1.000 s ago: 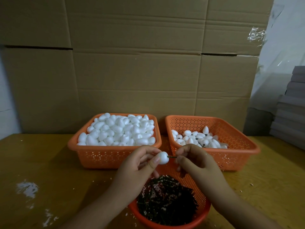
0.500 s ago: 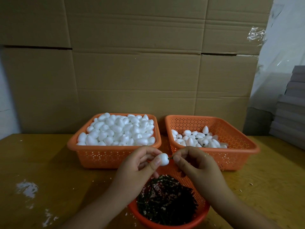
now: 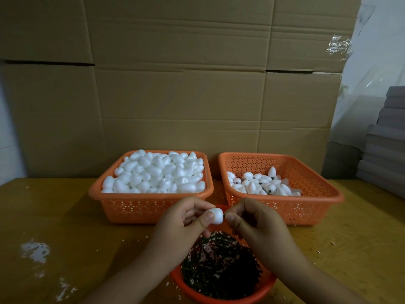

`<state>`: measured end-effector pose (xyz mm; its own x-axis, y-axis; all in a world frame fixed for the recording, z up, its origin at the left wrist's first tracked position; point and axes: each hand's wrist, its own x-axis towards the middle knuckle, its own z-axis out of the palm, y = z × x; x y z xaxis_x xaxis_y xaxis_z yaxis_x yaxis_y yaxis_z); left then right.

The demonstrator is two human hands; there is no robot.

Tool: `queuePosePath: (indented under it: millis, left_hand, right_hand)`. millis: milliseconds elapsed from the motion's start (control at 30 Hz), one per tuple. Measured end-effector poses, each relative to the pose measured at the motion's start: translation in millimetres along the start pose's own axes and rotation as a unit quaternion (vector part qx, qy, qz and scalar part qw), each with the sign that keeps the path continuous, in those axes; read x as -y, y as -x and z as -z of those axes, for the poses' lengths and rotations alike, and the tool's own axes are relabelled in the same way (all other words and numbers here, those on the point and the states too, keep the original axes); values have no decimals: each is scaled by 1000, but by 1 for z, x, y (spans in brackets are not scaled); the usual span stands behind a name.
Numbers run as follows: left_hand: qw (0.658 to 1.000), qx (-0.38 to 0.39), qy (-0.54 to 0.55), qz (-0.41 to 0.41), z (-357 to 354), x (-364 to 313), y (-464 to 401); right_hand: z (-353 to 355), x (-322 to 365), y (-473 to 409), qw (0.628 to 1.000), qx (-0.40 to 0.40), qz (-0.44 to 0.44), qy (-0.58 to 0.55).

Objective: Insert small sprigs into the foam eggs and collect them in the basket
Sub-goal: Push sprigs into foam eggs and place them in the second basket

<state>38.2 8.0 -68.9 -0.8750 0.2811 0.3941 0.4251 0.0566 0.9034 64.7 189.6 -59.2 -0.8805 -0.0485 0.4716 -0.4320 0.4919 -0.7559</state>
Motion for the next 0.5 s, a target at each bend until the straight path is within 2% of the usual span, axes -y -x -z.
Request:
queuePosePath:
  millis: [300,500]
  left_hand:
    - [1000,-7,1,-1,0,2,-2]
    - [1000,-5,-8,-10,2,0,-1]
  right_hand:
    - [0,3,1,999,9,10,36]
    - [0,4,1,1000,11,10,-3]
